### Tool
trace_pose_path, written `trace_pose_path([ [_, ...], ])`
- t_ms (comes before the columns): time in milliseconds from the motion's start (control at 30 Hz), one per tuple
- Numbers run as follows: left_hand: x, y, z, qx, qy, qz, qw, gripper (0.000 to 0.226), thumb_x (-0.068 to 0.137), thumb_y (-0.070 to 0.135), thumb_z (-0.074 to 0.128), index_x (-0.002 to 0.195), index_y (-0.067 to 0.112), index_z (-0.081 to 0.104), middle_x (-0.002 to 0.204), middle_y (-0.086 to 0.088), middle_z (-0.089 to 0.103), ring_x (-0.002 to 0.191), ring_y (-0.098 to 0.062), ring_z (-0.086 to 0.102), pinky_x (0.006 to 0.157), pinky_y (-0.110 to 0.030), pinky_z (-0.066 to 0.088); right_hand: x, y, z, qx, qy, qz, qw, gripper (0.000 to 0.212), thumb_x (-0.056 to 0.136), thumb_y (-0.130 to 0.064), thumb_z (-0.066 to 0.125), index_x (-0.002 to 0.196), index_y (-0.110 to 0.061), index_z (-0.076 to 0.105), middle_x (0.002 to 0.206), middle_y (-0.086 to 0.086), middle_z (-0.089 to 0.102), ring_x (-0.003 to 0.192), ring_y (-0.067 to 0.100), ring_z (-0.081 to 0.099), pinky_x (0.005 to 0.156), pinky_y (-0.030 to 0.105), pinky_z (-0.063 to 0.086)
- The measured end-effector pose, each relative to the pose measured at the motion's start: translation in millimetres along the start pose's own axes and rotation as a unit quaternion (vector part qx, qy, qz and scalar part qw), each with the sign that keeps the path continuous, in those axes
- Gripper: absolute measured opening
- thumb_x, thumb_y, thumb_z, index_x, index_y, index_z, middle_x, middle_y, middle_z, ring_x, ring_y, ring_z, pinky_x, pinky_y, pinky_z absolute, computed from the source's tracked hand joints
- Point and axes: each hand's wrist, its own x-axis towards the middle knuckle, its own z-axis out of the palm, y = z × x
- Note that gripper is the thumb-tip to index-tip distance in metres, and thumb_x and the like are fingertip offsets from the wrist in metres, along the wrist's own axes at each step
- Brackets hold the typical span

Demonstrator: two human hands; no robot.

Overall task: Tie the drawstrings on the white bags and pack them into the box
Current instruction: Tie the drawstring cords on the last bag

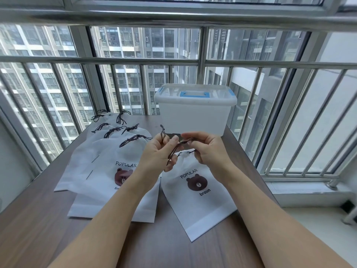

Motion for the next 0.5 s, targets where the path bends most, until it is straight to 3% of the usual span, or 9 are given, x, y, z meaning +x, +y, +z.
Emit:
trace_pose_path([
  [133,5,3,-1,-0.058,0.072,0.002,0.996,0.036,0.107,0.029,0.039,0.076,0.013,0.049,0.073,-0.002,0.064,0.062,-0.018,0.063,0.047,-0.027,0.047,3,-3,-5,0.061,0.020,0.008,0.998,0.022,0.098,-0.008,0.059,0.112,-0.013,0.075,0.110,0.005,0.076,0.058,0.009,0.046,0.048,0.018,0.031],
  [233,9,4,-7,-0.122,0.109,0.021,0.986,0.041,0.108,0.020,0.034,0.069,0.015,0.045,0.073,-0.004,0.068,0.072,-0.019,0.067,0.071,-0.031,0.054,9,-3,-11,0.144,0.064,0.036,0.987,0.019,0.100,-0.009,0.058,0.109,-0.014,0.074,0.105,0.003,0.077,0.065,0.006,0.050,0.059,0.017,0.037],
  [300,12,4,-16,-0.208,0.118,0.014,0.971,0.039,0.107,0.020,0.035,0.069,0.016,0.045,0.072,-0.004,0.068,0.077,-0.019,0.068,0.081,-0.031,0.054,12,-5,-17,0.263,0.085,0.068,0.959,0.020,0.102,-0.005,0.051,0.107,-0.011,0.070,0.094,0.003,0.074,0.073,0.009,0.060,0.072,0.021,0.048],
  [367,17,6,-28,-0.306,0.121,-0.001,0.944,0.036,0.106,0.021,0.037,0.072,0.017,0.046,0.063,0.001,0.057,0.069,-0.016,0.066,0.078,-0.030,0.055,14,-8,-26,0.392,0.104,0.095,0.909,0.025,0.105,-0.001,0.041,0.104,-0.006,0.065,0.074,0.004,0.066,0.066,0.013,0.064,0.078,0.028,0.055],
  [400,18,8,-33,-0.345,0.126,-0.011,0.930,0.035,0.106,0.021,0.038,0.072,0.017,0.046,0.058,0.002,0.048,0.060,-0.014,0.060,0.072,-0.028,0.055,16,-8,-31,0.431,0.116,0.102,0.889,0.027,0.105,0.001,0.037,0.103,-0.004,0.064,0.066,0.004,0.060,0.055,0.012,0.059,0.071,0.026,0.056],
  [433,19,8,-38,-0.370,0.136,-0.021,0.919,0.034,0.106,0.021,0.039,0.072,0.017,0.046,0.054,0.004,0.038,0.050,-0.012,0.049,0.063,-0.024,0.052,17,-8,-37,0.440,0.133,0.109,0.881,0.029,0.105,0.002,0.034,0.103,-0.003,0.062,0.061,0.002,0.053,0.045,0.009,0.050,0.057,0.020,0.052],
  [500,21,11,-44,-0.347,0.168,-0.034,0.922,0.033,0.106,0.020,0.040,0.073,0.017,0.045,0.052,0.006,0.025,0.042,-0.009,0.027,0.042,-0.018,0.033,19,-8,-46,0.369,0.178,0.123,0.904,0.031,0.103,0.002,0.031,0.105,-0.005,0.061,0.059,-0.001,0.044,0.038,0.005,0.029,0.037,0.015,0.028],
])
